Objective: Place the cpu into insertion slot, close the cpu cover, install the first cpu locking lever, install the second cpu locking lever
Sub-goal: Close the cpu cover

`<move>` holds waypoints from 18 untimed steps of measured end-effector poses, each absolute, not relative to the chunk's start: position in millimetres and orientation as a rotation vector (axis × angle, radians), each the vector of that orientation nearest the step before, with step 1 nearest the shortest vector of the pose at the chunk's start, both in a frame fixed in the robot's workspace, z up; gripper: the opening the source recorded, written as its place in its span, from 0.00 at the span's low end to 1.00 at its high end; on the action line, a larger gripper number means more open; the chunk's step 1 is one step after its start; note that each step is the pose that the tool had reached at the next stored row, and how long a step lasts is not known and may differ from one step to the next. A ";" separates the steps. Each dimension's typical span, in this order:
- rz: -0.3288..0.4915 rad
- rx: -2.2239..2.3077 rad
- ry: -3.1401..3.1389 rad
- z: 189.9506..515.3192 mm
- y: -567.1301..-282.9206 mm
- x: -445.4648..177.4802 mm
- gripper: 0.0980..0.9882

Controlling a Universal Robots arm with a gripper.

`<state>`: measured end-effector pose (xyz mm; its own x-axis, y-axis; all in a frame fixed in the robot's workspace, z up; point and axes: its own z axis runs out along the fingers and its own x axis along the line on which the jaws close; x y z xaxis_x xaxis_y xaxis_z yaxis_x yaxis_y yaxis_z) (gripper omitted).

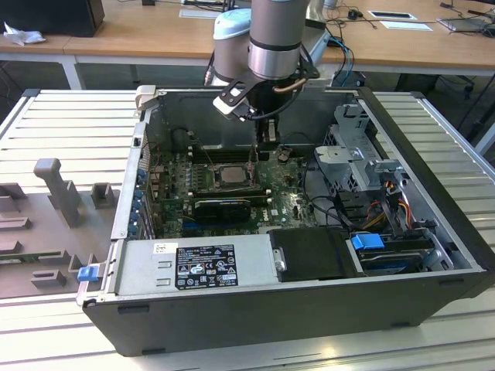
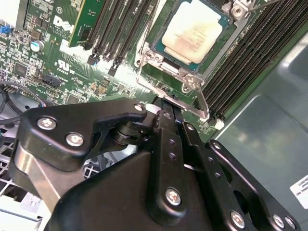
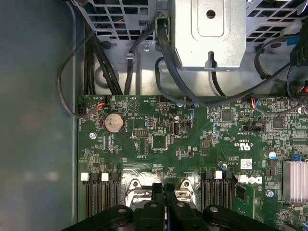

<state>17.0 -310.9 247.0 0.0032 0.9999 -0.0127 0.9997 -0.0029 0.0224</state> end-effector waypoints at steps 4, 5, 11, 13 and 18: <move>0.011 2.207 2.200 247.0 -310.9 12.7 0.06; 0.011 2.207 2.200 247.0 -310.9 11.4 0.06; 0.011 2.207 2.200 247.0 -310.9 4.4 0.06; 0.011 2.207 2.200 245.3 -310.8 1.4 0.06; 0.011 2.207 2.200 232.9 -310.9 -12.2 0.06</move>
